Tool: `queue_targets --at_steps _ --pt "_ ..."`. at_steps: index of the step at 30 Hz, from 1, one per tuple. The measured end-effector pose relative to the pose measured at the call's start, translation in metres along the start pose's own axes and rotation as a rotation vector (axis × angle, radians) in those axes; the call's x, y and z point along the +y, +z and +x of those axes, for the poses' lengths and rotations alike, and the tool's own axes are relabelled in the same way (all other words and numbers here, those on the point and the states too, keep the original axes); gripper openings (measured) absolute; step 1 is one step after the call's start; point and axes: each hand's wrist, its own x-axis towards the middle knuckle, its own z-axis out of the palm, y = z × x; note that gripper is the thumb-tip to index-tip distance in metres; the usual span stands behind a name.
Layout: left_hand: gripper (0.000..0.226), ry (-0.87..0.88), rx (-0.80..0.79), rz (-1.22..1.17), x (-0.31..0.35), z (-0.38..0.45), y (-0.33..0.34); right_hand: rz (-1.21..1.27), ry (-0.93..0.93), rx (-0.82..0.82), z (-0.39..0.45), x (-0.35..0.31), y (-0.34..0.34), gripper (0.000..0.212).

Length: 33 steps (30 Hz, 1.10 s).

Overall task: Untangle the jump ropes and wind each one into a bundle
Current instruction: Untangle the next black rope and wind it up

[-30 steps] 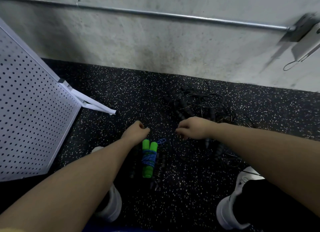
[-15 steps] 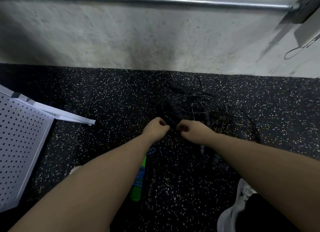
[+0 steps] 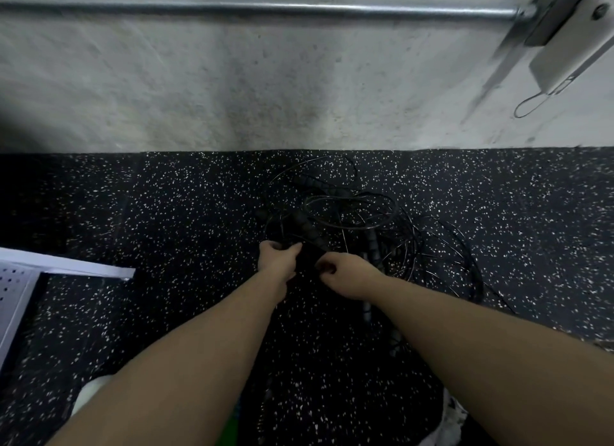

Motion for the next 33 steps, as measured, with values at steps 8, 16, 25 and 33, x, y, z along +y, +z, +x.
queue_targets --at_steps 8,16,25,33 --pt "0.02 0.1 -0.079 -0.001 0.037 -0.06 -0.01 -0.049 -0.079 0.033 -0.033 -0.029 -0.023 0.029" --pt "0.019 0.482 -0.172 0.525 0.064 -0.127 -0.033 -0.184 -0.169 0.024 -0.107 -0.061 -0.067 0.026" --pt "0.013 0.836 -0.206 0.707 0.101 -0.227 -0.053 -0.273 -0.202 0.123 -0.207 -0.081 -0.108 0.028" --pt "0.013 0.992 -0.297 0.679 0.149 -0.313 -0.076 -0.125 -0.285 0.332 -0.246 -0.102 -0.142 0.042"
